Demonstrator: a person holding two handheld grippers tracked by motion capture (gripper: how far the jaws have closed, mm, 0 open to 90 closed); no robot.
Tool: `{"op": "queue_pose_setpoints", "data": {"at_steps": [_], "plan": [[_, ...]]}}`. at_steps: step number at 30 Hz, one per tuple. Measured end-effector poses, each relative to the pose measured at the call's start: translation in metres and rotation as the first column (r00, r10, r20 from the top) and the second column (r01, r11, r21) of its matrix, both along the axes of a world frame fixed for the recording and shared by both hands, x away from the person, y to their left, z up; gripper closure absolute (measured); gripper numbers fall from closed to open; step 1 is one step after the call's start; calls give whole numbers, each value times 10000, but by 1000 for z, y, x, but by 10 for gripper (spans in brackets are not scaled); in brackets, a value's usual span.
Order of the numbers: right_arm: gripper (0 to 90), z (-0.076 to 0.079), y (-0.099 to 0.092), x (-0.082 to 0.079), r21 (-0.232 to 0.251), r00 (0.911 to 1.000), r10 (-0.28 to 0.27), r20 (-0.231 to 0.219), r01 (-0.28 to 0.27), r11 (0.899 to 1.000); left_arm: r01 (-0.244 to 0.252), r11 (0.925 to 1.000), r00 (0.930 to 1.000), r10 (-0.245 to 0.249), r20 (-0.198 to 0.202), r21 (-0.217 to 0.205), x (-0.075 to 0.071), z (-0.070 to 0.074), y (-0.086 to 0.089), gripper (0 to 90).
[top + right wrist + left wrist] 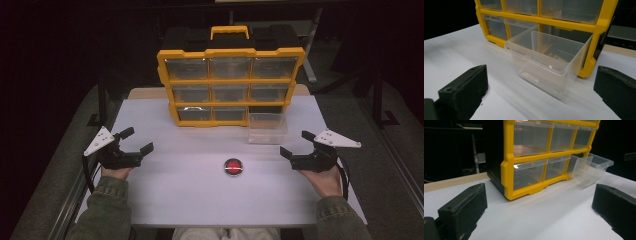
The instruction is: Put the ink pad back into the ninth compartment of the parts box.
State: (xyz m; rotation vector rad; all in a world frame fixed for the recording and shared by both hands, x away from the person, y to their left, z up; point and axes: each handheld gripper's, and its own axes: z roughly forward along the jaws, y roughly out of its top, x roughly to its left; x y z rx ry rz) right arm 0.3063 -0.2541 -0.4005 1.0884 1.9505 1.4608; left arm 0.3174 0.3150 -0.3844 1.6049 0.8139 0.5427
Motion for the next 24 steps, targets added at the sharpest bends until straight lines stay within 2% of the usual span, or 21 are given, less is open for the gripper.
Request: {"op": "queue_pose_setpoints", "data": {"at_steps": [8, 11, 14, 24], "plan": [[0, -1, 1, 1, -100, 10000, 42, -22, -42, 9999, -3, 10000, 9999, 3, -135, -42, 0, 0, -3, 0], [0, -2, 2, -1, -38, 9999, -52, -123, 51, 10000, -7, 10000, 9994, 10, -360, 74, 2, -1, -4, 0], [0, -1, 1, -3, -5, 9999, -152, -58, 152, 9999, -32, 10000, 9983, 30, -585, -38, 5, -1, -3, 0], [0, 0, -1, -3, -4, 9998, -196, -87, 196, 9998, 391, 9985, 9942, -350, -1021, 383, 10, 7, -3, 0]]}}
